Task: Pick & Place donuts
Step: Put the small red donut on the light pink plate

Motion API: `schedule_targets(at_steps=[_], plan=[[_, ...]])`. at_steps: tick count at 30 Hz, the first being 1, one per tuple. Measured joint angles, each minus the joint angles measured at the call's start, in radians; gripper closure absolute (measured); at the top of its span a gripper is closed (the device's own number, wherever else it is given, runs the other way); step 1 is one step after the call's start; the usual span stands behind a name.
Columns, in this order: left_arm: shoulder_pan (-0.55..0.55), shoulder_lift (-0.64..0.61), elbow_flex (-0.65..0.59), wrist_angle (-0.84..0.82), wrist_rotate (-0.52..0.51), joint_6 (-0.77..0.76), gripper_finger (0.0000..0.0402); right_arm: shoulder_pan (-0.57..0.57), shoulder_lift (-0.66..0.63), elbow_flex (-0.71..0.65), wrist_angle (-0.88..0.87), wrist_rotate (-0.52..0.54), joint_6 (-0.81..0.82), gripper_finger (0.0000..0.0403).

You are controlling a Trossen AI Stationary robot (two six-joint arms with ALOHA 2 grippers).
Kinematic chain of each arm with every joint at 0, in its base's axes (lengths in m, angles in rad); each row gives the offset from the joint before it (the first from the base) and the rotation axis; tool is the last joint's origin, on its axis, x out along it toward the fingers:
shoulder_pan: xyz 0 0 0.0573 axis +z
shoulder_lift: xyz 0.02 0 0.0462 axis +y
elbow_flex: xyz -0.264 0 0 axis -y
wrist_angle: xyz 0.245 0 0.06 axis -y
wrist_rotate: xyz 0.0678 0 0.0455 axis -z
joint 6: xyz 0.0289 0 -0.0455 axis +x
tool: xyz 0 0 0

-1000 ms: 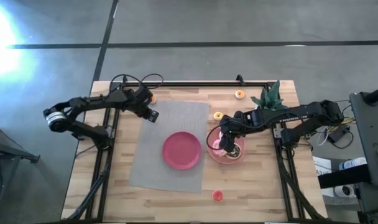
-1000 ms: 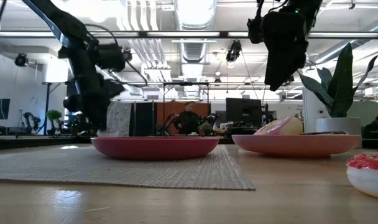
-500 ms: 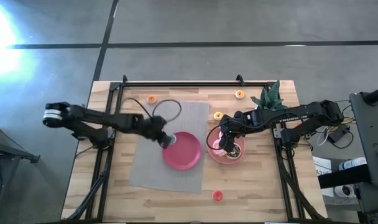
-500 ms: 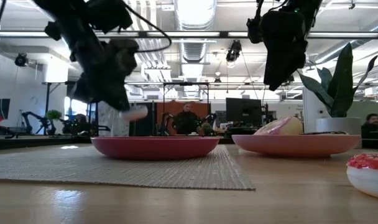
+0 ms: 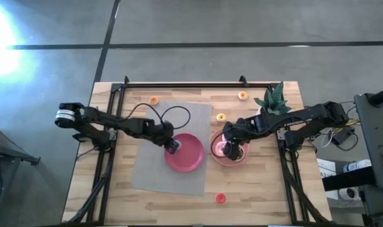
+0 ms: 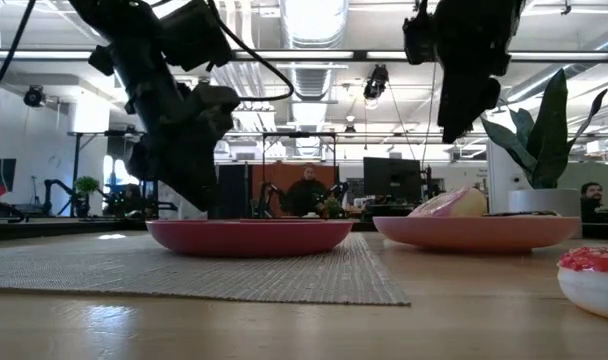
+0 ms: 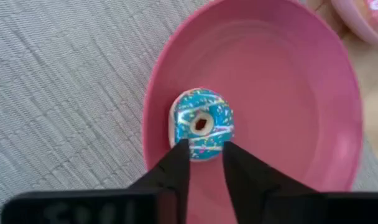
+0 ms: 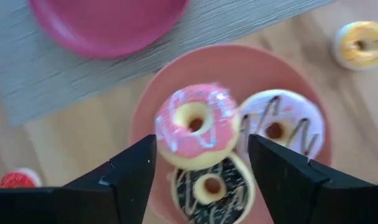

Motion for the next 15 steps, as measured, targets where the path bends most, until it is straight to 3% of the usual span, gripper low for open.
schedule_targets(at_steps=[6, 10, 15], plan=[[-0.009, -0.054, -0.001, -0.043, 0.006, 0.005, 0.0266, 0.098, 0.0, 0.0, 0.006, -0.062, -0.049, 0.0143], [-0.047, -0.117, 0.008, -0.027, 0.006, 0.039, 0.0258, 0.182, 0.019, -0.011, 0.034, -0.144, -0.092, 0.0145], [-0.098, -0.173, 0.013, -0.019, -0.056, 0.048, 0.0258, 0.262, 0.081, -0.04, 0.225, -0.235, -0.092, 0.0156]])
